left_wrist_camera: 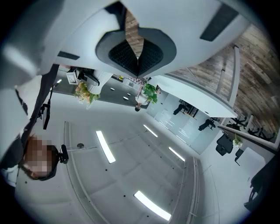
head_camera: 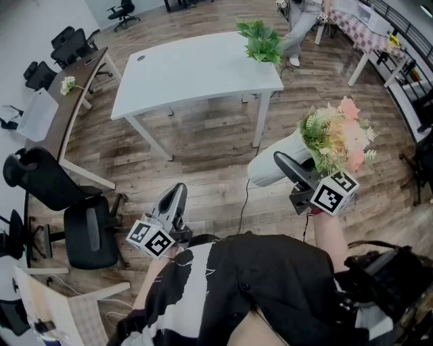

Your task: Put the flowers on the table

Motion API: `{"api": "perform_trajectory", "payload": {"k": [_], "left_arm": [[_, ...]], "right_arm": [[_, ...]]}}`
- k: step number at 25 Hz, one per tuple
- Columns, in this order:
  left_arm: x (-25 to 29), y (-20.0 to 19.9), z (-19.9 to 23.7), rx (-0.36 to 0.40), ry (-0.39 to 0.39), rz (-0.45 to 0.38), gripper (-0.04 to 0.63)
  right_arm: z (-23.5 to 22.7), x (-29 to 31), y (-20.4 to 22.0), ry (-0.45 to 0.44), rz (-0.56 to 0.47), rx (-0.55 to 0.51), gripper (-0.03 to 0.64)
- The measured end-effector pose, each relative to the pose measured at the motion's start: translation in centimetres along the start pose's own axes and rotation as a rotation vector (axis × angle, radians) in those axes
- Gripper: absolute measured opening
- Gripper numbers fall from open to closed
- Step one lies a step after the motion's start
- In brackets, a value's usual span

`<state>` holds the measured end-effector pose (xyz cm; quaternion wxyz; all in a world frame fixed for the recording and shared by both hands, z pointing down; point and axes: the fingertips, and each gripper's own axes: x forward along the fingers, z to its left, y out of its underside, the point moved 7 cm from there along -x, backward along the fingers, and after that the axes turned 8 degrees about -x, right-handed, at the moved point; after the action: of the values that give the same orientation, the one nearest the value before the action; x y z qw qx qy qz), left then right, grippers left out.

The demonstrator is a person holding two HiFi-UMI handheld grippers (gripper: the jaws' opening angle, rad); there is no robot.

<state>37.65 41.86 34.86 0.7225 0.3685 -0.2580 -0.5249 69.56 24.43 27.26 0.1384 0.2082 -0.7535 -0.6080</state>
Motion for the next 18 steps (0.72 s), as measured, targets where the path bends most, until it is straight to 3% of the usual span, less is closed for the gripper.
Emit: {"api": "perform_trajectory", "payload": {"k": [18], "left_arm": [[0.8,1.1,-0.9,0.003,-0.007,-0.039,0.014]], "right_arm": [[-0.5,-1.1,0.0,-0.016,0.013,-0.014,0.397]]}}
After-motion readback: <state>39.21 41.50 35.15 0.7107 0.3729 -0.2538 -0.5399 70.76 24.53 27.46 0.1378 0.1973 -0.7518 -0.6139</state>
